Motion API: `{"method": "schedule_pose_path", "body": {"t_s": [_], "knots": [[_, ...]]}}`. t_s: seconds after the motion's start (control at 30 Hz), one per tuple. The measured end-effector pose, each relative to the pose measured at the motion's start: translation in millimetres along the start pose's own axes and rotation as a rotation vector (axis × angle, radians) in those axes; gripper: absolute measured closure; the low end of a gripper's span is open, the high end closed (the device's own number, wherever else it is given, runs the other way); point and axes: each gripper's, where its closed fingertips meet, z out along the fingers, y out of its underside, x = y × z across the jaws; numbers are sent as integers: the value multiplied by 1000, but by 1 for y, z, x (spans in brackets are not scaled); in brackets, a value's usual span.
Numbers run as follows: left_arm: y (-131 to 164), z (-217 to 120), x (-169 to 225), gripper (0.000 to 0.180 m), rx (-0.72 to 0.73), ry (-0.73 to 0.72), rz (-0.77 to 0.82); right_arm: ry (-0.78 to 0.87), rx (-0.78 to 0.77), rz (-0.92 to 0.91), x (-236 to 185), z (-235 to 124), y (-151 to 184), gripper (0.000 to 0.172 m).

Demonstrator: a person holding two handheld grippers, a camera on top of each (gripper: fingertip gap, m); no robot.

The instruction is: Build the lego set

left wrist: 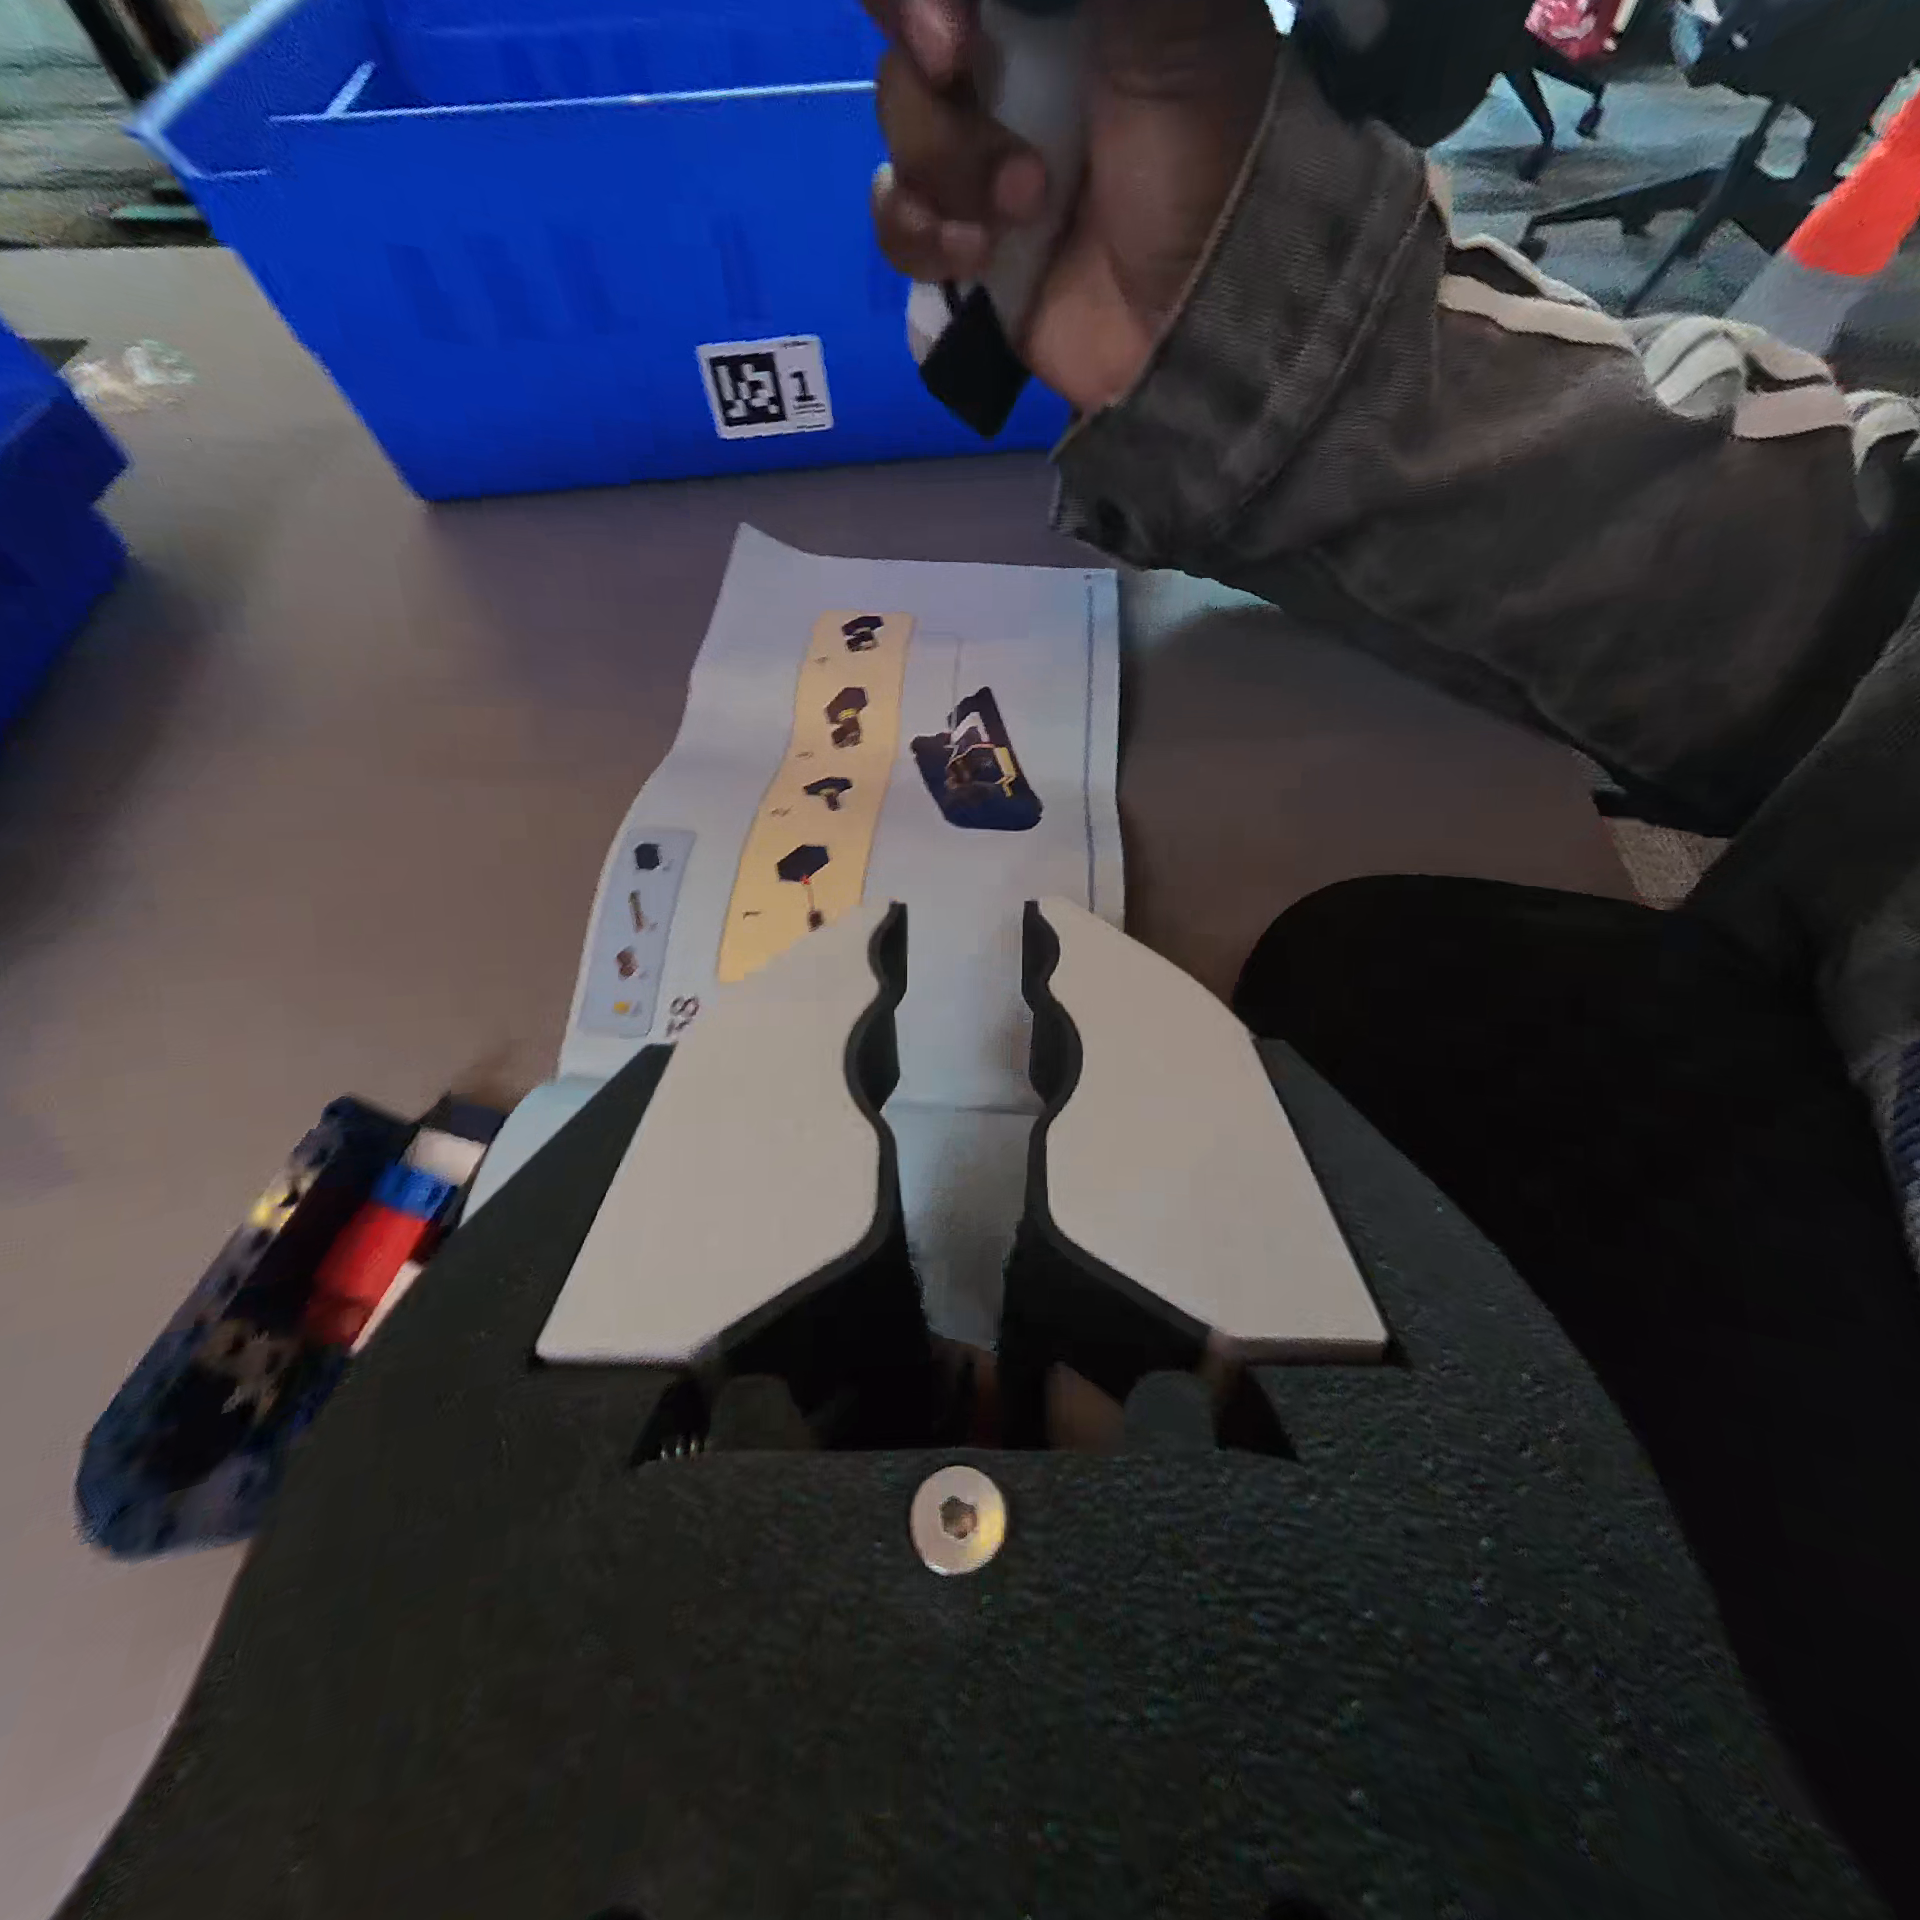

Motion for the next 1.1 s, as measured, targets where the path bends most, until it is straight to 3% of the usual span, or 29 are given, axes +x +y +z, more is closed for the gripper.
{"method": "schedule_pose_path", "body": {"t_s": [0.13,0.27,1.1], "knots": [[12,12,3,160,-45,3,35,-2,-21,-24,-2,1,2,165],[44,15,10,162,-246,64,37,-12,-52,-47,-6,3,9,164],[48,7,14,164,-247,79,34,-95,-204,-133,-28,10,43,164]]}}
